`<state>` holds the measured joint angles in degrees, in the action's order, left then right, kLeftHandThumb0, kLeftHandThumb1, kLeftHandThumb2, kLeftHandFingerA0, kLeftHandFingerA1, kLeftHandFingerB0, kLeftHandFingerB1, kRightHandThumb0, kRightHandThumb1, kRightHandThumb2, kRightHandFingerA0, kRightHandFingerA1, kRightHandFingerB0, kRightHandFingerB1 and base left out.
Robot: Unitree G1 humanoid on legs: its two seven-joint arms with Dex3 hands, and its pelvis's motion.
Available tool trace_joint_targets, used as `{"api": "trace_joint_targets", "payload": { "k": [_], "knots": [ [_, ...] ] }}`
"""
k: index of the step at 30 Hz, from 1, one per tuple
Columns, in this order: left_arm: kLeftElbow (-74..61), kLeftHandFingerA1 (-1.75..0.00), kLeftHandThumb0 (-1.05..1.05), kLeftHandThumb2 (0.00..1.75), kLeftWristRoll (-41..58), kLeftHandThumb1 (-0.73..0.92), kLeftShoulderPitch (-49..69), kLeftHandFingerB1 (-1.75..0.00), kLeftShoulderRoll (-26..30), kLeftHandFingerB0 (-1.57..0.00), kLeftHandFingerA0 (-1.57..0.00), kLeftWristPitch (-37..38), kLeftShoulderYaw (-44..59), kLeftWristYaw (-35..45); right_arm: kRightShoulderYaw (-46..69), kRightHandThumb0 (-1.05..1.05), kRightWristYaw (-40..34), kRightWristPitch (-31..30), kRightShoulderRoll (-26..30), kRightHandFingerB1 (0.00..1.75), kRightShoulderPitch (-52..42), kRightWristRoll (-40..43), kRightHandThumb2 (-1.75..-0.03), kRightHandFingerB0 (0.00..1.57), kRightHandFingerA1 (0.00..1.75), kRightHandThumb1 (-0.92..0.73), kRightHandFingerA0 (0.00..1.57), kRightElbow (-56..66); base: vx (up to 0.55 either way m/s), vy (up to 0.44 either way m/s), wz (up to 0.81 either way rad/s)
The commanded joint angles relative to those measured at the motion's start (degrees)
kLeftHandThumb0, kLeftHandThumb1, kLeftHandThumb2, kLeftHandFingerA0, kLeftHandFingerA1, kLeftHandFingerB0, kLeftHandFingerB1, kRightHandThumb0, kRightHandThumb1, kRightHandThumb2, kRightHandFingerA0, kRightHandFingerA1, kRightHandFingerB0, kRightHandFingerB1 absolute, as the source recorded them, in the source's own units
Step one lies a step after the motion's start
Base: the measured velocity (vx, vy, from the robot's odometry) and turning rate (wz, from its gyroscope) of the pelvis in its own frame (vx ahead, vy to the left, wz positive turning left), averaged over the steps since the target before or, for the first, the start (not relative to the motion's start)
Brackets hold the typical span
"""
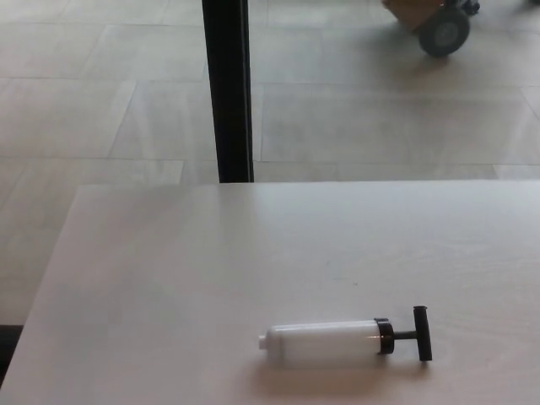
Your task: The robot uses its left hand to lift the air pump kept on the middle of the desk and use the right hand to pull out the handle
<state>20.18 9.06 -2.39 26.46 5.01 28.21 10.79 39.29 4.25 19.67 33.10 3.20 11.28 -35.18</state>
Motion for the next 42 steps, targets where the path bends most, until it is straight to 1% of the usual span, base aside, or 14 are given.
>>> {"api": "trace_joint_targets", "payload": {
  "k": [1,2,3,4,5,17,18,19,23,24,25,27,28,42],
  "knots": [
    [-30.78,-0.57,-0.67,0.64,-16.85,0.72,-14.71,-0.46,-5.27,-0.41,-0.55,-9.29,-22.17,-3.62,-17.77,-0.71,0.98,-3.32,-4.08,0.36,6.83,-9.74,-0.65,0.37,0.48,-0.83,0.48,25.96,0.0,0.0,0.0],
    [-31.05,-0.68,-0.57,1.0,-16.6,0.56,-15.07,-0.54,-6.55,-0.27,-0.52,-9.83,-23.43,-3.55,-18.86,-0.71,0.99,-3.58,-4.7,0.36,7.15,-10.11,-0.65,0.38,0.48,-0.82,0.49,26.61,0.0,0.0,0.0],
    [-31.19,-0.69,-0.58,1.0,-16.65,0.56,-15.41,-0.54,-8.07,-0.28,-0.53,-9.95,-25.11,-3.4,-20.09,-0.73,1.12,-4.23,-5.6,0.49,7.56,-10.01,-1.02,0.32,0.6,-0.63,0.45,27.44,0.0,0.0,0.0],
    [-31.59,-0.69,-0.59,1.0,-17.14,0.56,-15.64,-0.54,-8.59,-0.28,-0.52,-10.91,-26.21,-3.25,-20.68,-0.72,1.68,-5.23,-6.21,0.49,7.53,-8.8,-1.01,0.32,0.61,-0.61,0.46,28.27,0.0,0.0,0.0],
    [-30.35,-0.59,-0.66,0.62,-20.13,0.74,-16.95,-0.47,-9.53,-0.44,-0.52,-10.73,-29.42,-2.73,-22.31,-0.78,2.35,-6.79,-7.44,0.34,7.72,-7.79,-0.63,0.42,0.54,-0.78,0.53,29.22,0.0,0.0,0.0],
    [-26.94,-0.63,-0.67,0.62,-25.0,0.7,-17.37,-0.49,-12.34,-0.45,-0.52,-13.41,-41.56,-1.93,-28.85,-0.81,0.83,-12.76,-8.18,0.37,3.25,-12.08,-0.64,0.48,0.49,-0.79,0.53,34.1,0.0,0.0,0.0],
    [-25.59,-0.67,-0.69,0.92,-25.72,0.55,-17.32,-0.59,-12.82,-0.44,-0.48,-12.77,-43.01,-2.42,-29.15,-0.8,1.05,-12.46,-7.93,0.38,3.18,-12.01,-0.64,0.49,0.49,-0.79,0.53,33.92,0.0,0.0,0.0],
    [-25.15,-0.64,-0.67,0.61,-26.16,0.71,-17.32,-0.51,-12.93,-0.48,-0.53,-12.62,-43.53,-2.89,-29.3,-0.8,1.09,-12.97,-7.77,0.38,3.21,-11.9,-0.64,0.5,0.48,-0.78,0.52,34.17,0.0,0.0,0.0],
    [-26.06,-0.61,-0.76,0.66,-35.25,0.72,-18.01,-0.45,-11.17,-0.31,-0.35,-18.03,-49.27,-2.48,-28.97,-0.74,1.73,-14.12,-6.81,0.4,2.99,-10.74,-0.63,0.52,0.49,-0.76,0.53,35.36,0.0,0.0,0.0],
    [-27.5,-0.64,-0.78,1.01,-41.34,0.6,-19.3,-0.51,-9.65,-0.22,-0.31,-23.45,-53.12,0.64,-28.44,-0.73,1.92,-15.08,-7.09,0.4,3.09,-9.17,-0.63,0.51,0.49,-0.76,0.52,35.66,0.0,0.0,0.0],
    [-27.69,-0.64,-0.78,1.01,-42.52,0.6,-19.59,-0.51,-9.47,-0.22,-0.31,-24.51,-53.89,1.03,-28.34,-0.73,1.99,-15.32,-7.12,0.4,3.12,-8.83,-0.63,0.51,0.49,-0.76,0.52,35.72,0.0,0.0,0.0],
    [-27.22,-0.57,-0.77,0.65,-46.76,0.72,-21.0,-0.41,-8.44,-0.29,-0.29,-25.57,-56.23,2.2,-28.19,-0.7,2.44,-15.43,-7.07,0.41,3.97,-7.91,-0.63,0.49,0.51,-0.76,0.5,35.33,0.0,0.0,0.0],
    [-26.04,-0.59,-0.78,0.89,-52.33,0.55,-22.28,-0.5,-7.92,-0.24,-0.21,-27.06,-59.6,4.15,-28.02,-0.65,2.27,-15.06,-7.29,0.41,4.42,-7.61,-0.62,0.47,0.52,-0.75,0.51,34.9,0.0,0.0,0.0],
    [-19.41,-0.31,-0.89,1.03,-72.6,0.63,-27.86,-0.39,-8.64,-0.1,0.0,-33.01,-74.56,14.04,-26.96,-0.58,0.91,-15.18,-8.79,0.44,5.93,-5.97,-0.62,0.52,0.59,-0.73,0.57,34.7,0.0,0.0,0.0]
  ]
}}
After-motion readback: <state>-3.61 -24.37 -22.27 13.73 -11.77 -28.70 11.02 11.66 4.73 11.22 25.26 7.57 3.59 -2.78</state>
